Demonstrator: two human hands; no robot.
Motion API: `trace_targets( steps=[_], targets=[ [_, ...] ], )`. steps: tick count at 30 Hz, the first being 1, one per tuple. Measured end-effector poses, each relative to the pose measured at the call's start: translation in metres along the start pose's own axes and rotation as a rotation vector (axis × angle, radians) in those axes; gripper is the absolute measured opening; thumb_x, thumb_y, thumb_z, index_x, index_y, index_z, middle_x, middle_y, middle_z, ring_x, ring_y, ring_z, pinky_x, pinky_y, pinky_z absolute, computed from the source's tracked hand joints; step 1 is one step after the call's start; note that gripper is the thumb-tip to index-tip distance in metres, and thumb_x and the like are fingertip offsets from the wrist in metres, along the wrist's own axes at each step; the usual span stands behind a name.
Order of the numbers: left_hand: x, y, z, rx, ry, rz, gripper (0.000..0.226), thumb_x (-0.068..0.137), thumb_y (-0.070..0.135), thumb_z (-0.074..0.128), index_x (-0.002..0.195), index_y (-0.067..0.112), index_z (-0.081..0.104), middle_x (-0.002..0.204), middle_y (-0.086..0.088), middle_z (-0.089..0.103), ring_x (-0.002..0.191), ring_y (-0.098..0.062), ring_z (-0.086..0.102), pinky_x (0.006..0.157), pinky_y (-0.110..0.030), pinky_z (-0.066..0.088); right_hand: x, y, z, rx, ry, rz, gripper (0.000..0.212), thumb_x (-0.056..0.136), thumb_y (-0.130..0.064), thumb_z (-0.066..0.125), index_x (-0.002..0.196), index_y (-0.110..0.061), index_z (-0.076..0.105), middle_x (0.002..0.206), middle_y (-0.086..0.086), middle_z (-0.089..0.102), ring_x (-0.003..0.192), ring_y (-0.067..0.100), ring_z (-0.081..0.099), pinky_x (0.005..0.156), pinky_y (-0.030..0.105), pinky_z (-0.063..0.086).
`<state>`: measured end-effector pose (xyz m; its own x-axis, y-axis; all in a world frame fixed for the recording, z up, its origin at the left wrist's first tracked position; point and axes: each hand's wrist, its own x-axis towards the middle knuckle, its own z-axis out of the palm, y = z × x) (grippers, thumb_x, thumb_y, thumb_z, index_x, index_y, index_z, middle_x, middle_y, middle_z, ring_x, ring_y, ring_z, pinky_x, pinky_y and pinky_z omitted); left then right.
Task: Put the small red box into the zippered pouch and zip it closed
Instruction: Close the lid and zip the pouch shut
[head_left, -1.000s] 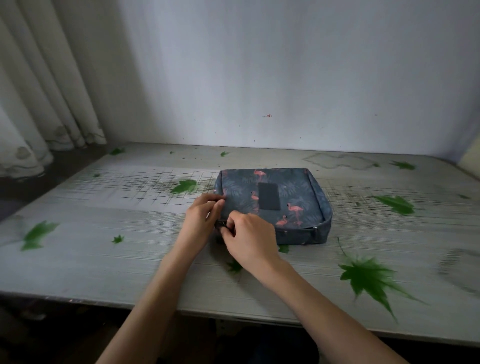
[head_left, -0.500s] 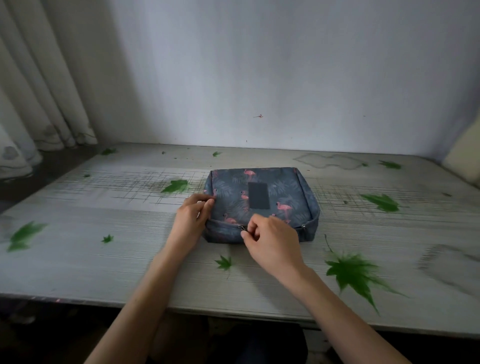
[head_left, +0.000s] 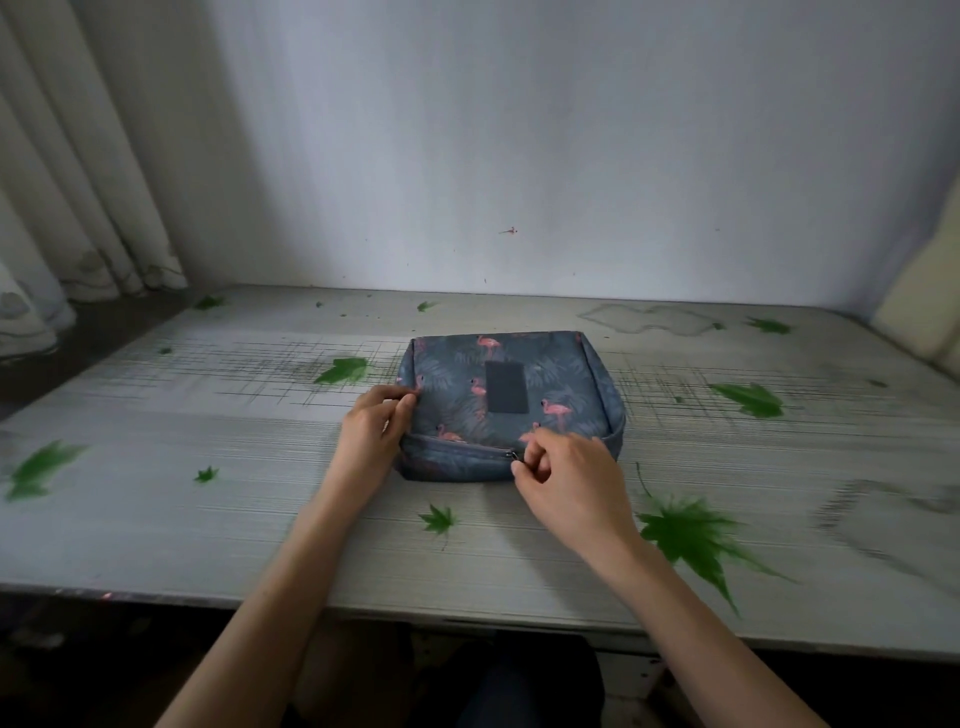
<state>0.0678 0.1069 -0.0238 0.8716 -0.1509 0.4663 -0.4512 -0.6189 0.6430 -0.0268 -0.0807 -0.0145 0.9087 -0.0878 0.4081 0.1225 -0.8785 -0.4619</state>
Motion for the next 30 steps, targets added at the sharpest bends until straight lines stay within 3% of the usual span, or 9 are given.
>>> trace_targets(
  steps=[4, 7, 10, 13, 18, 23, 30],
  targets=[
    [-0.002, 0.002, 0.000, -0.002, 0.022, 0.005, 0.027, 0.092, 0.013, 0.046, 0.096, -0.003, 0.068, 0.112, -0.015, 0.062, 0.096, -0.015, 0.049, 0.080, -0.017, 0.034, -0.005, 0.003, -0.005, 0.028, 0.009, -0.037, 0.016, 0.083, -0.031, 0.061, 0.073, -0.021, 0.054, 0.070, -0.005, 0.059, 0.076, 0.015, 0.054, 0.074, 0.027, 0.039],
    [-0.003, 0.006, 0.001, 0.032, 0.034, 0.018, 0.028, 0.093, 0.016, 0.045, 0.093, -0.002, 0.066, 0.113, -0.015, 0.062, 0.101, -0.022, 0.051, 0.086, -0.029, 0.040, -0.005, 0.010, -0.014, 0.087, 0.014, -0.064, 0.015, 0.087, -0.031, 0.057, 0.085, -0.018, 0.064, 0.079, -0.010, 0.058, 0.073, 0.011, 0.049, 0.072, 0.026, 0.038],
    [-0.005, 0.018, 0.007, 0.099, 0.054, 0.072, 0.025, 0.092, 0.020, 0.046, 0.089, 0.004, 0.065, 0.110, -0.011, 0.063, 0.103, -0.027, 0.053, 0.094, -0.041, 0.040, -0.001, 0.021, -0.027, 0.139, 0.034, -0.060, 0.007, 0.087, -0.021, 0.057, 0.085, -0.017, 0.062, 0.076, -0.004, 0.062, 0.071, 0.012, 0.055, 0.075, 0.030, 0.045],
    [-0.009, 0.035, 0.018, 0.175, 0.022, 0.132, 0.025, 0.093, 0.028, 0.044, 0.098, 0.011, 0.062, 0.110, -0.006, 0.063, 0.106, -0.021, 0.052, 0.096, -0.033, 0.029, 0.005, 0.032, -0.038, 0.188, 0.058, -0.031, 0.009, 0.085, -0.010, 0.057, 0.089, -0.016, 0.063, 0.075, -0.008, 0.060, 0.069, 0.008, 0.056, 0.068, 0.024, 0.046],
    [-0.012, 0.060, 0.036, 0.243, -0.002, 0.212, 0.023, 0.092, 0.032, 0.044, 0.095, 0.016, 0.059, 0.104, -0.001, 0.064, 0.101, -0.021, 0.055, 0.093, -0.030, 0.026, 0.015, 0.053, -0.047, 0.104, 0.011, -0.009, 0.021, 0.083, -0.002, 0.056, 0.094, -0.016, 0.065, 0.093, -0.006, 0.052, 0.076, 0.002, 0.046, 0.067, 0.010, 0.035],
    [-0.021, 0.082, 0.056, 0.189, -0.092, 0.269, 0.019, 0.091, 0.036, 0.045, 0.094, 0.019, 0.055, 0.101, 0.002, 0.063, 0.099, -0.018, 0.054, 0.091, -0.027, 0.025, 0.016, 0.063, -0.046, 0.060, -0.082, -0.020, 0.023, 0.082, 0.000, 0.056, 0.099, -0.013, 0.066, 0.098, -0.004, 0.051, 0.087, 0.008, 0.047, 0.077, 0.015, 0.035],
    [-0.036, 0.100, 0.078, 0.180, -0.106, 0.288, 0.025, 0.082, 0.041, 0.056, 0.091, 0.019, 0.046, 0.094, 0.003, 0.062, 0.092, -0.019, 0.055, 0.085, -0.028, 0.030, 0.019, 0.068, -0.046, 0.139, -0.085, -0.010, 0.013, 0.080, -0.011, 0.065, 0.094, -0.011, 0.068, 0.088, -0.005, 0.051, 0.083, 0.012, 0.051, 0.069, 0.009, 0.032]
  ],
)
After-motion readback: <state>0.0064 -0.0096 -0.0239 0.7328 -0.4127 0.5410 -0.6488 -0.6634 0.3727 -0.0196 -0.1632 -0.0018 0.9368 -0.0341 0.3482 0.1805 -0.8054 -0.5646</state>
